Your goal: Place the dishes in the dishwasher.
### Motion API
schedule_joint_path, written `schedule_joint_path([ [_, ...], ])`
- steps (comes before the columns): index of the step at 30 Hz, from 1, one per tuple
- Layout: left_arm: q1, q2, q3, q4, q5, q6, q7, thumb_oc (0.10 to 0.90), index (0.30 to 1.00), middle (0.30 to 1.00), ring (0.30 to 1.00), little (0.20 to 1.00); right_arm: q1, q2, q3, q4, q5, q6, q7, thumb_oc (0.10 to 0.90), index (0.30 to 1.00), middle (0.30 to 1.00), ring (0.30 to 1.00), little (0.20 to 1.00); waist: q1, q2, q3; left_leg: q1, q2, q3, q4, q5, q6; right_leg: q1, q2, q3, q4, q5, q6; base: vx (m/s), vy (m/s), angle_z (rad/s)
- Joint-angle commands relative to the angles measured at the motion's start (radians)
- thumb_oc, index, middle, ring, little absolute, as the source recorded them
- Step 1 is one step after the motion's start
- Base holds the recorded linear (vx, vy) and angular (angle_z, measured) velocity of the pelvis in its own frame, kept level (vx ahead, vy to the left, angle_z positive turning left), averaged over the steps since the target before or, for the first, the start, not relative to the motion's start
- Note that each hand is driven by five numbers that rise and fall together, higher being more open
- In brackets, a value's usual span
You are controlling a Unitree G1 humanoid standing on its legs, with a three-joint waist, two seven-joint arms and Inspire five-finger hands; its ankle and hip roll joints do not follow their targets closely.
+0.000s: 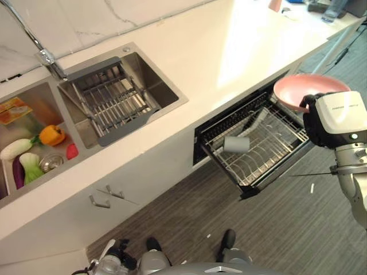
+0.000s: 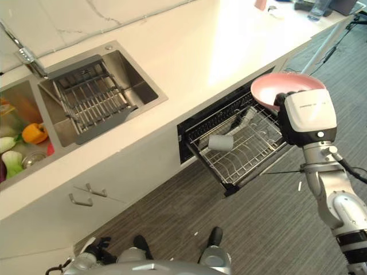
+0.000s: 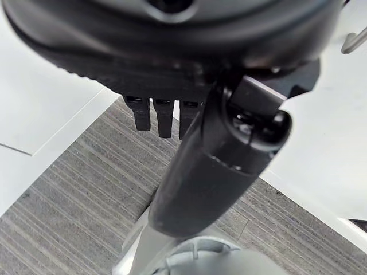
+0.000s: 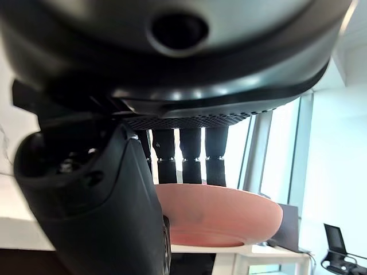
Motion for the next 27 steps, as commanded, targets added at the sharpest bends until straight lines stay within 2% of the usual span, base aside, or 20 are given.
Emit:
schedule_joint_path([
  [1,-0.006,-0.059,-0.052,0.001,-0.087,-0.035,-0.011,0.800,0.900,0.900,0.900,0.900,-0.130,-0.030,-0.030,-0.023,0.005,-0.006,-0.043,0.400,0.300,0.300,0.300,0.300,0.054,-0.030,-0.112,-0.057,-0.048,-0.015,-0.037,-0.003,0.056,0.124,-0.082,-0.067,0.027,-0.117,0.122,-0.02,-0.185,-0.03],
  [3,0.002,-0.075,-0.066,-0.001,-0.108,-0.035,-0.028,0.800,0.900,0.900,0.900,0.900,-0.153,-0.016,0.033,0.045,0.016,-0.014,-0.022,0.400,0.300,0.300,0.300,0.300,0.055,-0.006,-0.101,-0.069,-0.022,-0.035,-0.042,0.034,0.034,0.133,-0.049,-0.061,0.017,-0.152,0.107,-0.05,-0.168,0.07],
  [11,0.037,-0.090,-0.077,0.018,-0.111,-0.031,-0.043,0.800,0.900,0.900,0.900,0.900,-0.204,-0.003,0.146,0.228,0.052,-0.031,-0.003,0.400,0.300,0.300,0.300,0.300,0.074,0.037,-0.091,-0.098,0.022,-0.095,-0.067,0.103,-0.002,0.153,0.014,-0.091,0.010,-0.211,0.067,-0.01,-0.098,0.29],
  [12,0.045,-0.089,-0.080,0.028,-0.108,-0.030,-0.048,0.800,0.900,0.900,0.900,0.900,-0.212,0.004,0.162,0.285,0.062,-0.027,0.000,0.400,0.300,0.300,0.300,0.300,0.087,0.045,-0.087,-0.105,0.024,-0.110,-0.072,0.111,-0.006,0.155,0.019,-0.099,0.010,-0.217,0.062,0.02,-0.044,0.31],
  [14,0.053,-0.090,-0.080,0.036,-0.113,-0.030,-0.052,0.800,0.900,0.900,0.900,0.900,-0.229,0.006,0.180,0.328,0.068,-0.027,-0.003,0.400,0.300,0.300,0.300,0.300,0.091,0.050,-0.085,-0.111,0.024,-0.122,-0.076,0.117,-0.007,0.160,0.022,-0.106,0.010,-0.221,0.058,0.02,-0.035,0.30],
  [17,0.079,-0.080,-0.090,0.057,-0.104,-0.034,-0.066,0.800,0.900,0.900,0.900,0.900,-0.325,-0.001,0.258,0.485,0.074,-0.013,-0.003,0.400,0.300,0.300,0.300,0.300,0.119,0.064,-0.086,-0.126,0.011,-0.148,-0.091,0.129,-0.009,0.164,0.024,-0.128,0.010,-0.224,0.058,0.01,-0.027,0.31],
  [19,0.085,-0.076,-0.097,0.058,-0.105,-0.036,-0.069,0.800,0.900,0.900,0.900,0.900,-0.350,-0.003,0.271,0.515,0.083,-0.010,-0.005,0.400,0.300,0.300,0.300,0.300,0.128,0.068,-0.084,-0.131,0.008,-0.153,-0.092,0.131,-0.009,0.164,0.024,-0.132,0.010,-0.224,0.057,0.00,0.000,0.28],
  [20,0.090,-0.063,-0.106,0.062,-0.101,-0.040,-0.073,0.800,0.900,0.900,0.900,0.900,-0.413,-0.001,0.319,0.611,0.104,-0.007,-0.010,0.400,0.300,0.300,0.300,0.300,0.145,0.083,-0.075,-0.148,0.000,-0.167,-0.093,0.137,-0.011,0.163,0.021,-0.141,0.010,-0.225,0.054,-0.01,0.007,0.35],
  [21,0.089,-0.064,-0.105,0.062,-0.101,-0.040,-0.073,0.800,0.900,0.900,0.900,0.900,-0.422,0.000,0.326,0.618,0.105,-0.008,-0.013,0.400,0.300,0.300,0.300,0.300,0.143,0.083,-0.075,-0.149,0.000,-0.169,-0.092,0.138,-0.012,0.163,0.021,-0.143,0.010,-0.225,0.054,-0.03,0.015,0.29],
  [22,0.088,-0.056,-0.109,0.065,-0.111,-0.041,-0.076,0.800,0.900,0.900,0.900,0.900,-0.469,0.011,0.351,0.668,0.127,-0.001,-0.015,0.400,0.300,0.300,0.300,0.300,0.158,0.101,-0.067,-0.165,-0.006,-0.182,-0.094,0.143,-0.012,0.163,0.017,-0.157,0.010,-0.226,0.054,-0.01,0.015,0.26],
  [26,0.095,-0.053,-0.107,0.073,-0.108,-0.043,-0.071,0.800,0.900,0.900,0.900,0.900,-0.518,0.065,0.371,0.775,0.178,0.006,-0.016,0.400,0.300,0.300,0.300,0.300,0.182,0.132,-0.059,-0.184,-0.024,-0.202,-0.094,0.151,-0.010,0.170,0.005,-0.190,0.010,-0.219,0.055,0.00,0.024,0.46],
  [27,0.094,-0.053,-0.109,0.073,-0.111,-0.043,-0.070,0.800,0.900,0.900,0.900,0.900,-0.529,0.079,0.373,0.784,0.194,0.009,-0.016,0.519,0.479,0.479,0.479,0.479,0.186,0.141,-0.054,-0.189,-0.028,-0.206,-0.094,0.152,-0.009,0.168,0.000,-0.195,0.010,-0.216,0.056,-0.01,0.020,0.22],
])
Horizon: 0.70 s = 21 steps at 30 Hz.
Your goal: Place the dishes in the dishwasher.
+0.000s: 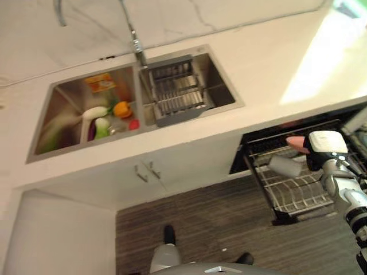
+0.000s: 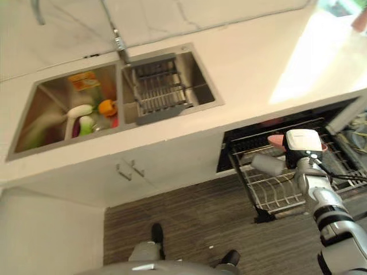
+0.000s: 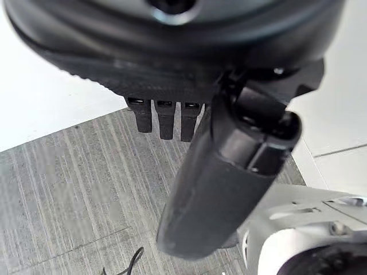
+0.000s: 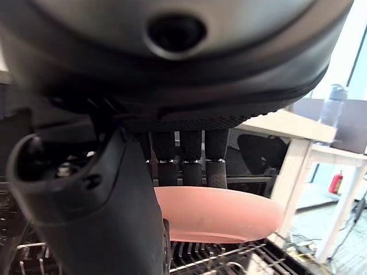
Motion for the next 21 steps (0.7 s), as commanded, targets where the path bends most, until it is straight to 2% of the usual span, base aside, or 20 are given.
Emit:
schedule_joint_path([
  [1,-0.039,0.022,-0.082,0.027,-0.015,-0.016,0.018,0.800,0.900,0.900,0.900,0.900,-0.133,-0.026,0.021,-0.019,0.071,0.014,-0.078,0.519,0.479,0.479,0.479,0.479,0.004,0.005,-0.017,-0.062,-0.006,0.058,-0.017,0.051,-0.012,0.110,-0.010,0.056,0.012,-0.183,0.050,-0.02,0.018,0.18],
  [2,-0.041,0.021,-0.084,0.024,-0.019,-0.016,0.018,0.800,0.900,0.900,0.900,0.900,-0.143,-0.015,0.021,0.000,0.085,0.016,-0.078,0.800,0.900,0.900,0.900,0.900,0.008,0.013,-0.013,-0.069,-0.010,0.055,-0.017,0.053,-0.012,0.106,-0.015,0.053,0.012,-0.181,0.051,-0.03,0.027,0.17],
  [4,-0.044,0.018,-0.099,0.005,-0.041,-0.023,0.019,0.800,0.900,0.900,0.900,0.900,-0.200,-0.006,0.037,0.026,0.114,0.022,-0.077,0.800,0.900,0.900,0.900,0.900,0.015,0.042,0.002,-0.082,-0.021,0.048,-0.018,0.059,-0.013,0.094,-0.030,0.050,0.013,-0.174,0.054,-0.05,0.056,0.22],
  [6,-0.044,0.009,-0.109,-0.008,-0.055,-0.023,0.015,0.800,0.900,0.900,0.900,0.900,-0.218,-0.004,0.047,0.021,0.121,0.026,-0.073,0.800,0.900,0.900,0.900,0.900,0.011,0.058,0.007,-0.081,-0.025,0.046,-0.018,0.059,-0.013,0.097,-0.035,0.048,0.014,-0.172,0.054,0.00,0.052,0.19],
  [10,-0.033,-0.001,-0.121,-0.028,-0.065,-0.024,0.004,0.800,0.900,0.900,0.900,0.900,-0.211,-0.001,0.032,-0.001,0.120,0.036,-0.076,0.800,0.900,0.900,0.900,0.900,-0.005,0.069,0.006,-0.068,-0.031,0.049,-0.019,0.052,-0.011,0.104,-0.044,0.051,0.014,-0.169,0.055,0.03,0.028,0.08],
  [15,-0.031,0.004,-0.116,-0.035,-0.056,-0.021,-0.001,0.800,0.900,0.900,0.900,0.900,-0.169,-0.015,-0.009,-0.041,0.123,0.037,-0.075,0.800,0.900,0.900,0.900,0.900,-0.025,0.055,-0.005,-0.050,-0.031,0.057,-0.020,0.039,-0.007,0.107,-0.048,0.059,0.015,-0.167,0.056,0.04,0.000,-0.03],
  [18,-0.037,0.007,-0.103,-0.046,-0.056,-0.018,-0.005,0.800,0.900,0.900,0.900,0.900,-0.107,-0.051,-0.068,-0.090,0.123,0.037,-0.080,0.800,0.900,0.900,0.900,0.900,-0.049,0.031,-0.014,-0.031,-0.029,0.069,-0.020,0.024,-0.003,0.105,-0.047,0.074,0.014,-0.164,0.057,0.04,-0.023,-0.22],
  [21,-0.042,0.013,-0.102,-0.052,-0.054,-0.017,-0.005,0.800,0.900,0.900,0.900,0.900,-0.067,-0.067,-0.099,-0.090,0.120,0.040,-0.079,0.800,0.900,0.900,0.900,0.900,-0.056,0.018,-0.018,-0.020,-0.029,0.076,-0.020,0.015,-0.001,0.103,-0.048,0.083,0.014,-0.162,0.059,0.03,-0.023,-0.21],
])
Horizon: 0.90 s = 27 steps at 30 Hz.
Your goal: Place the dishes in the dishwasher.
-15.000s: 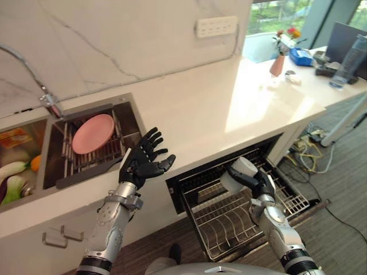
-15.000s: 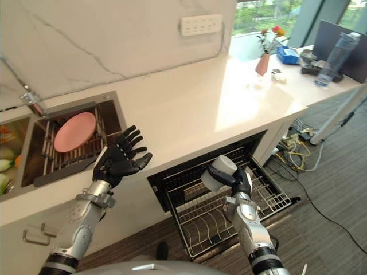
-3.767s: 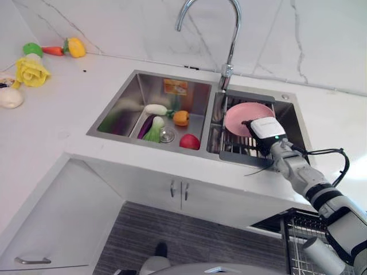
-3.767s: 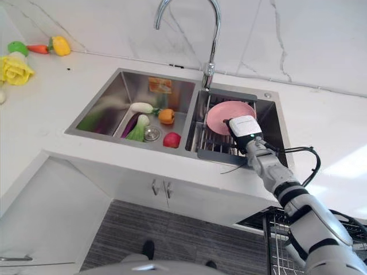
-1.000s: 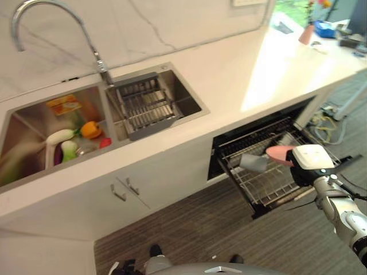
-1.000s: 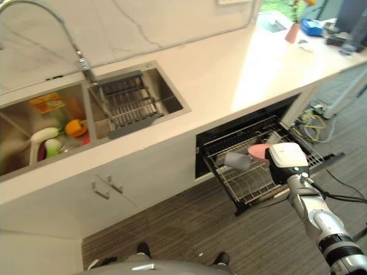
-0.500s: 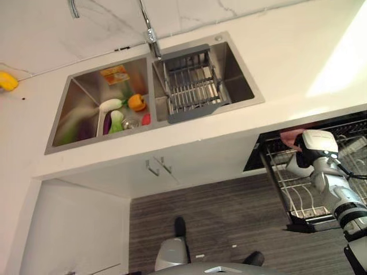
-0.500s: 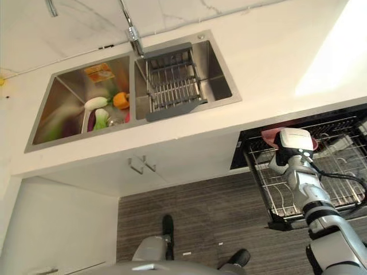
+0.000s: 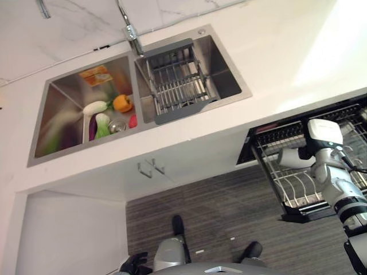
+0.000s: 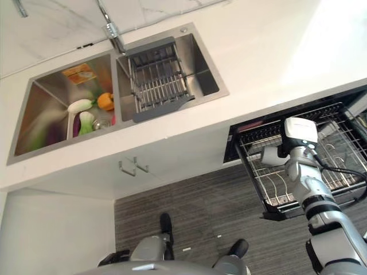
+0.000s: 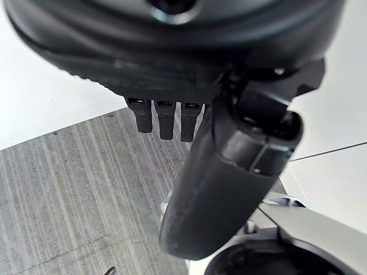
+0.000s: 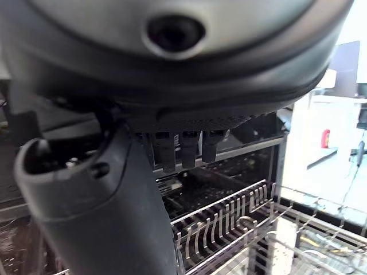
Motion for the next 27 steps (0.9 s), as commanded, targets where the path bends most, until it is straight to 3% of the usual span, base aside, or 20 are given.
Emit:
schedule_joint_path([
  [1,0.000,0.021,-0.072,0.035,-0.005,-0.003,0.006,0.800,0.900,0.900,0.900,0.900,-0.004,-0.121,-0.051,-0.024,0.005,0.009,-0.071,0.800,0.900,0.900,0.900,0.900,0.007,-0.004,-0.089,-0.052,0.006,0.046,0.016,0.004,-0.011,0.089,-0.017,0.049,0.014,-0.160,0.049,0.04,-0.037,-0.22],
  [4,-0.007,0.020,-0.060,0.036,0.006,-0.002,0.005,0.800,0.900,0.900,0.900,0.900,0.063,-0.139,-0.103,0.009,0.008,0.021,-0.063,0.800,0.900,0.900,0.900,0.900,-0.015,-0.025,-0.097,-0.031,0.008,0.057,0.017,-0.013,-0.008,0.085,-0.017,0.067,0.013,-0.156,0.052,0.04,-0.032,-0.21],
  [9,-0.013,0.015,-0.048,0.044,0.006,0.004,0.008,0.800,0.900,0.900,0.900,0.900,0.136,-0.136,-0.217,0.019,0.067,0.042,-0.100,0.800,0.900,0.900,0.900,0.900,-0.036,-0.034,-0.105,-0.012,0.009,0.066,0.017,-0.023,-0.006,0.086,-0.014,0.080,0.013,-0.155,0.054,0.03,-0.011,-0.18],
  [10,-0.017,0.010,-0.033,0.047,-0.003,0.012,0.012,0.800,0.900,0.900,0.900,0.900,0.190,-0.126,-0.316,-0.048,0.116,0.057,-0.144,0.800,0.900,0.900,0.900,0.900,-0.052,-0.036,-0.108,-0.004,0.012,0.071,0.017,-0.026,-0.005,0.086,-0.012,0.086,0.013,-0.156,0.053,0.02,-0.009,-0.08],
  [11,-0.019,0.012,-0.036,0.047,-0.003,0.012,0.012,0.800,0.900,0.900,0.900,0.900,0.201,-0.125,-0.325,-0.056,0.116,0.059,-0.144,0.800,0.900,0.900,0.900,0.900,-0.049,-0.036,-0.107,-0.004,0.012,0.071,0.017,-0.027,-0.005,0.086,-0.011,0.086,0.013,-0.156,0.053,0.02,-0.007,-0.06],
  [15,-0.028,-0.008,0.027,0.054,-0.020,0.032,0.038,0.800,0.900,0.900,0.900,0.900,0.424,0.003,-0.607,-0.210,0.209,0.081,-0.286,0.800,0.900,0.900,0.900,0.900,-0.099,-0.045,-0.116,0.018,0.024,0.080,0.017,-0.037,-0.002,0.081,0.002,0.112,0.015,-0.167,0.045,0.03,-0.019,-0.06],
  [18,-0.026,-0.017,0.044,0.068,-0.032,0.037,0.049,0.800,0.900,0.900,0.900,0.900,0.506,0.088,-0.680,-0.178,0.268,0.084,-0.335,0.800,0.900,0.900,0.900,0.900,-0.112,-0.056,-0.121,0.028,0.028,0.090,0.016,-0.042,-0.001,0.072,0.007,0.130,0.015,-0.167,0.044,0.02,-0.026,-0.19],
  [20,-0.030,-0.016,0.045,0.078,-0.039,0.039,0.052,0.800,0.900,0.900,0.900,0.900,0.517,0.095,-0.699,-0.123,0.305,0.079,-0.344,0.800,0.900,0.900,0.900,0.900,-0.116,-0.062,-0.123,0.030,0.029,0.095,0.016,-0.043,-0.002,0.067,0.009,0.136,0.015,-0.166,0.044,0.00,-0.021,-0.16],
  [22,-0.042,-0.018,0.039,0.100,-0.032,0.041,0.054,0.800,0.900,0.900,0.900,0.900,0.515,0.147,-0.652,0.004,0.376,0.054,-0.340,0.400,0.300,0.300,0.300,0.300,-0.115,-0.070,-0.126,0.034,0.033,0.105,0.017,-0.042,-0.004,0.063,0.013,0.146,0.016,-0.166,0.041,0.02,-0.042,-0.23],
  [24,-0.043,-0.018,0.044,0.115,-0.028,0.041,0.054,0.800,0.900,0.900,0.900,0.900,0.519,0.162,-0.640,0.032,0.393,0.041,-0.326,0.400,0.300,0.300,0.300,0.300,-0.117,-0.074,-0.128,0.037,0.032,0.107,0.017,-0.042,-0.005,0.065,0.014,0.148,0.015,-0.166,0.041,0.03,-0.023,-0.13],
  [27,-0.040,-0.024,0.040,0.128,-0.011,0.041,0.061,0.800,0.900,0.900,0.900,0.900,0.481,0.230,-0.520,0.059,0.401,0.011,-0.273,0.400,0.300,0.300,0.300,0.300,-0.116,-0.073,-0.126,0.043,0.026,0.108,0.016,-0.044,-0.005,0.067,0.010,0.148,0.015,-0.163,0.041,0.03,-0.006,-0.15],
])
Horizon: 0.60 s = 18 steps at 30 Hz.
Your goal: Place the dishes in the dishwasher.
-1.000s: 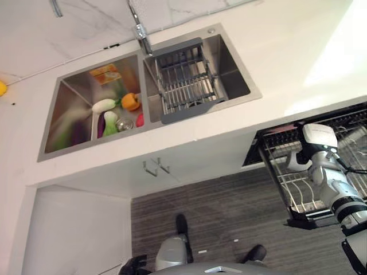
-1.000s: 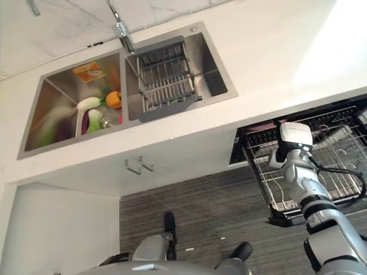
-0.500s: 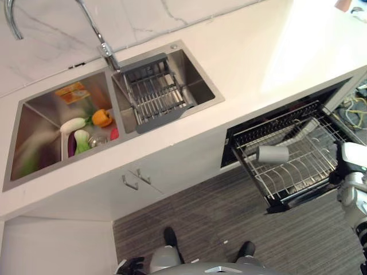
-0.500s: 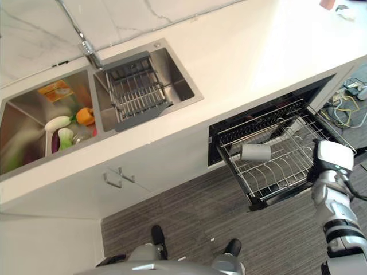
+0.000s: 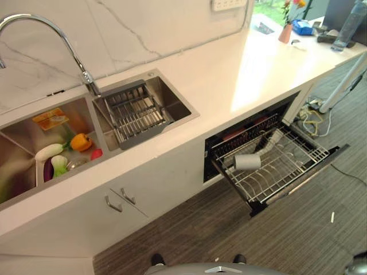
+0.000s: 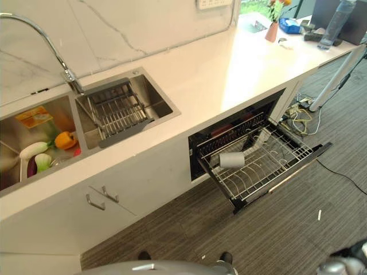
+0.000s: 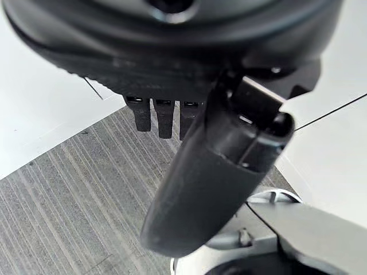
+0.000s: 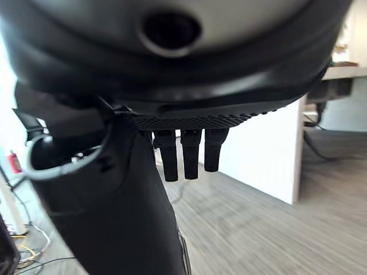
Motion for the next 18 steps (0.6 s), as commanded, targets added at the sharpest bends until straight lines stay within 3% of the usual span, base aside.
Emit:
schedule_joint_path([
  [1,-0.080,-0.028,0.003,0.000,-0.011,-0.027,0.011,0.800,0.900,0.900,0.900,0.900,-0.120,-0.069,0.038,-0.089,-0.027,-0.085,-0.010,0.400,0.300,0.300,0.300,0.300,0.028,0.010,0.021,-0.035,0.002,-0.022,0.024,-0.013,0.009,0.094,-0.001,0.001,0.019,-0.164,0.034,0.01,0.003,-0.18],
  [4,-0.072,-0.017,0.007,0.004,-0.004,-0.033,0.022,0.800,0.900,0.900,0.900,0.900,-0.195,-0.038,0.174,-0.104,-0.061,-0.109,0.055,0.400,0.300,0.300,0.300,0.300,0.048,0.015,0.026,-0.041,-0.010,-0.033,0.024,-0.016,0.011,0.098,-0.010,-0.014,0.019,-0.162,0.036,0.02,0.027,-0.03],
  [7,-0.067,-0.008,0.011,0.004,-0.005,-0.036,0.024,0.800,0.900,0.900,0.900,0.900,-0.243,-0.038,0.228,-0.107,-0.071,-0.121,0.079,0.400,0.300,0.300,0.300,0.300,0.060,0.018,0.030,-0.049,-0.021,-0.044,0.024,-0.018,0.013,0.101,-0.017,-0.025,0.019,-0.159,0.038,0.00,0.042,0.11],
  [9,-0.060,0.011,0.009,0.003,-0.004,-0.042,0.028,0.800,0.900,0.900,0.900,0.900,-0.329,-0.053,0.303,-0.107,-0.084,-0.136,0.118,0.400,0.300,0.300,0.300,0.300,0.098,0.026,0.045,-0.074,-0.040,-0.069,0.024,-0.017,0.016,0.104,-0.034,-0.051,0.021,-0.151,0.042,-0.04,0.060,0.30],
  [12,-0.066,0.022,0.007,0.002,-0.006,-0.045,0.033,0.800,0.900,0.900,0.900,0.900,-0.393,-0.070,0.344,-0.108,-0.092,-0.144,0.128,0.400,0.300,0.300,0.300,0.300,0.116,0.028,0.060,-0.102,-0.055,-0.094,0.024,-0.013,0.019,0.102,-0.046,-0.075,0.023,-0.144,0.046,-0.05,0.039,0.38],
  [14,-0.076,0.033,-0.009,0.001,-0.011,-0.049,0.036,0.800,0.900,0.900,0.900,0.900,-0.502,-0.107,0.391,-0.087,-0.087,-0.154,0.133,0.400,0.300,0.300,0.300,0.300,0.166,0.033,0.079,-0.156,-0.076,-0.140,0.024,-0.001,0.023,0.098,-0.064,-0.121,0.027,-0.134,0.051,-0.08,0.058,0.57],
  [15,-0.076,0.032,-0.008,0.002,-0.011,-0.049,0.036,0.800,0.900,0.900,0.900,0.900,-0.503,-0.108,0.392,-0.086,-0.087,-0.155,0.133,0.400,0.300,0.300,0.300,0.300,0.165,0.033,0.078,-0.157,-0.076,-0.141,0.024,-0.001,0.023,0.098,-0.064,-0.122,0.027,-0.134,0.051,-0.07,0.061,0.68],
  [16,-0.081,0.040,-0.015,0.006,-0.013,-0.054,0.038,0.800,0.900,0.900,0.900,0.900,-0.554,-0.132,0.414,-0.097,-0.091,-0.159,0.138,0.400,0.300,0.300,0.300,0.300,0.198,0.035,0.088,-0.181,-0.084,-0.165,0.024,0.006,0.024,0.099,-0.074,-0.152,0.029,-0.128,0.053,-0.02,0.031,0.64],
  [17,-0.084,0.038,-0.014,0.007,-0.013,-0.054,0.038,0.800,0.900,0.900,0.900,0.900,-0.558,-0.133,0.415,-0.094,-0.090,-0.160,0.138,0.400,0.300,0.300,0.300,0.300,0.194,0.036,0.089,-0.184,-0.086,-0.169,0.024,0.007,0.025,0.099,-0.075,-0.156,0.029,-0.128,0.054,-0.02,0.075,0.53],
  [18,-0.086,0.044,-0.025,0.009,-0.016,-0.057,0.040,0.800,0.900,0.900,0.900,0.900,-0.605,-0.156,0.435,-0.102,-0.097,-0.160,0.137,0.400,0.300,0.300,0.300,0.300,0.222,0.036,0.097,-0.211,-0.094,-0.190,0.024,0.013,0.026,0.098,-0.083,-0.179,0.034,-0.124,0.057,0.00,0.047,0.45],
])
